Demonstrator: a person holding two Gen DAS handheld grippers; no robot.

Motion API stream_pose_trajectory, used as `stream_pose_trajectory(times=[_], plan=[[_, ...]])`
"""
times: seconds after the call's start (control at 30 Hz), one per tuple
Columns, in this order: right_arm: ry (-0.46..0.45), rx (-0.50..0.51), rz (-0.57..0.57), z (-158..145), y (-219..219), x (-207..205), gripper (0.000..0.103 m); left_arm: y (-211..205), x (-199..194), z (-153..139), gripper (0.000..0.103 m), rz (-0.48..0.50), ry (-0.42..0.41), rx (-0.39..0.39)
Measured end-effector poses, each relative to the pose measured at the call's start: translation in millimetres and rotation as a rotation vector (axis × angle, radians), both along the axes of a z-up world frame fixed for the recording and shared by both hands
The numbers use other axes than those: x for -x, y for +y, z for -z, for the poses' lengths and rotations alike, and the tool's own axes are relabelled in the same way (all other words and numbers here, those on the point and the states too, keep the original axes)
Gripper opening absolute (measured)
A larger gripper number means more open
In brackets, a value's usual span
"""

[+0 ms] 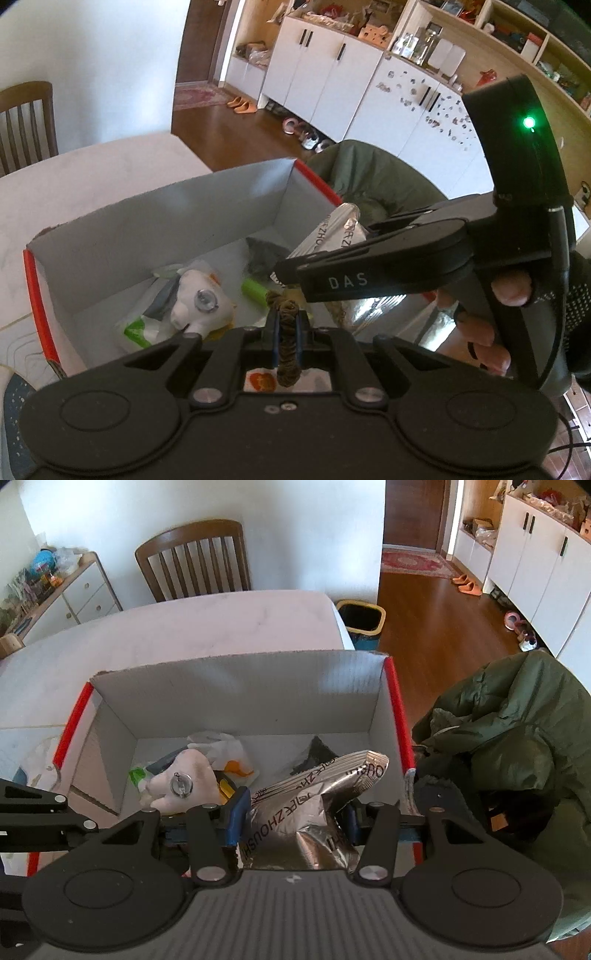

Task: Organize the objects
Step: 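Open both grippers to drop the silver bag and bracelet into the box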

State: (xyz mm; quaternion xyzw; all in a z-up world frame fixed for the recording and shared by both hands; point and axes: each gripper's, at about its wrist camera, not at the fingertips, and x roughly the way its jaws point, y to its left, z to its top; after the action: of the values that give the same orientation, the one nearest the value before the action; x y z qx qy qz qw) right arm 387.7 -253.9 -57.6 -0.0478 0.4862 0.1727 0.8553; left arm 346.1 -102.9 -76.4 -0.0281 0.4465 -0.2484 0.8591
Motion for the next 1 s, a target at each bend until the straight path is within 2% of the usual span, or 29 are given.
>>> stream_pose_trajectory(times=[0.43,0.73,0.83,1.0], plan=[[0.023,0.026,-0.026,19,12,-7,0.05,5,-6,17,0.007,-0.034,0.043,-0.05],[0.01,0.002,-0.029,15,9,-3,0.05,7,-6,28,0.008,-0.047,0.065,-0.088],[-0.002,-0.012,-0.029,9,5,1,0.053,8,-5,30,0.011,-0.054,0.069,-0.1],[-0.021,-0.041,-0.026,-3,-3,7,0.061,11,-3,30,0.021,-0.062,0.064,-0.101]])
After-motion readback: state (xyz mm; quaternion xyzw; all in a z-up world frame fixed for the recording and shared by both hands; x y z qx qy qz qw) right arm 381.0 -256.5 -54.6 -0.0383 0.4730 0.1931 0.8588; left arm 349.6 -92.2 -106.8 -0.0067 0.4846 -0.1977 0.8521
